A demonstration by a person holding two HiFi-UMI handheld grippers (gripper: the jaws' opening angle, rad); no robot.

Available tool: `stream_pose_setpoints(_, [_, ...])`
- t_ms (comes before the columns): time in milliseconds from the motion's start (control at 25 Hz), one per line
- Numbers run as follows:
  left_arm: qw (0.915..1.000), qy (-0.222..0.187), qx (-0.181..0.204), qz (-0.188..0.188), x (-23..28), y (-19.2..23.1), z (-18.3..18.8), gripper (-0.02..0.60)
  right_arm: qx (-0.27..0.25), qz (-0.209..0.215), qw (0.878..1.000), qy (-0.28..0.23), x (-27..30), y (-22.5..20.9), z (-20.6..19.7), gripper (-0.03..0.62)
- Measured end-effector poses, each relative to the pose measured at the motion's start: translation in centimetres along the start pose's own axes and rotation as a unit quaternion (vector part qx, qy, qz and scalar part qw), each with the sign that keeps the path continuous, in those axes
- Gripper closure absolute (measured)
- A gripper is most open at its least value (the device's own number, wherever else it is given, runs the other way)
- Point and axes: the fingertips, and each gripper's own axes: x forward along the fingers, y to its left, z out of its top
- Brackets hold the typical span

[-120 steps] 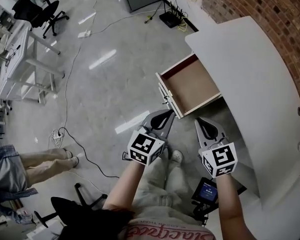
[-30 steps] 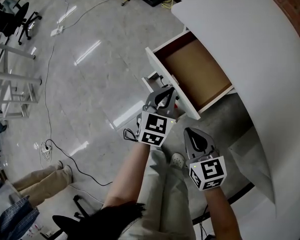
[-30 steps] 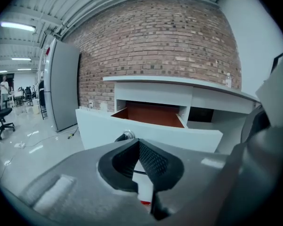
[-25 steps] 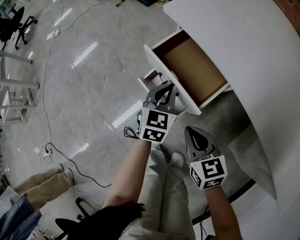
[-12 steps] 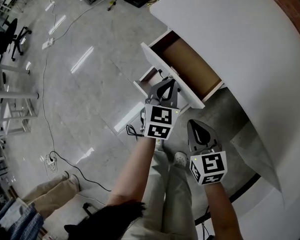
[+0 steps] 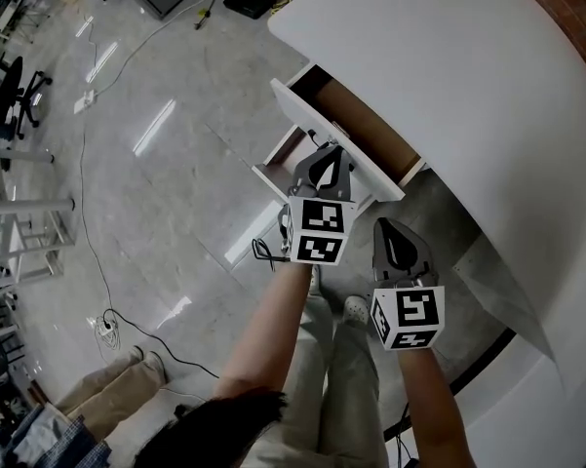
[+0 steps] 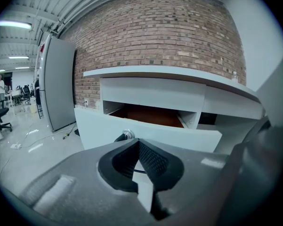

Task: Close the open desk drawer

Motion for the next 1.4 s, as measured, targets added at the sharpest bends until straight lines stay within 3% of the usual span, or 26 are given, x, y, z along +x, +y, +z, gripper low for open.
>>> stream_pose_setpoints(440, [1.0, 0.005, 0.002, -0.001, 2.9, -0.9, 1.2, 0.583, 0.029, -0.057, 0.998, -0.01, 1.2, -2.7, 0.9, 0.583])
stream_pose_setpoints(1400, [0.9999, 0.006, 0.011, 0.004, 8.6, -3.3, 4.7, 0.583, 0.044, -0.076, 0.996, 0.002, 2.0, -4.7, 0.5, 0.583])
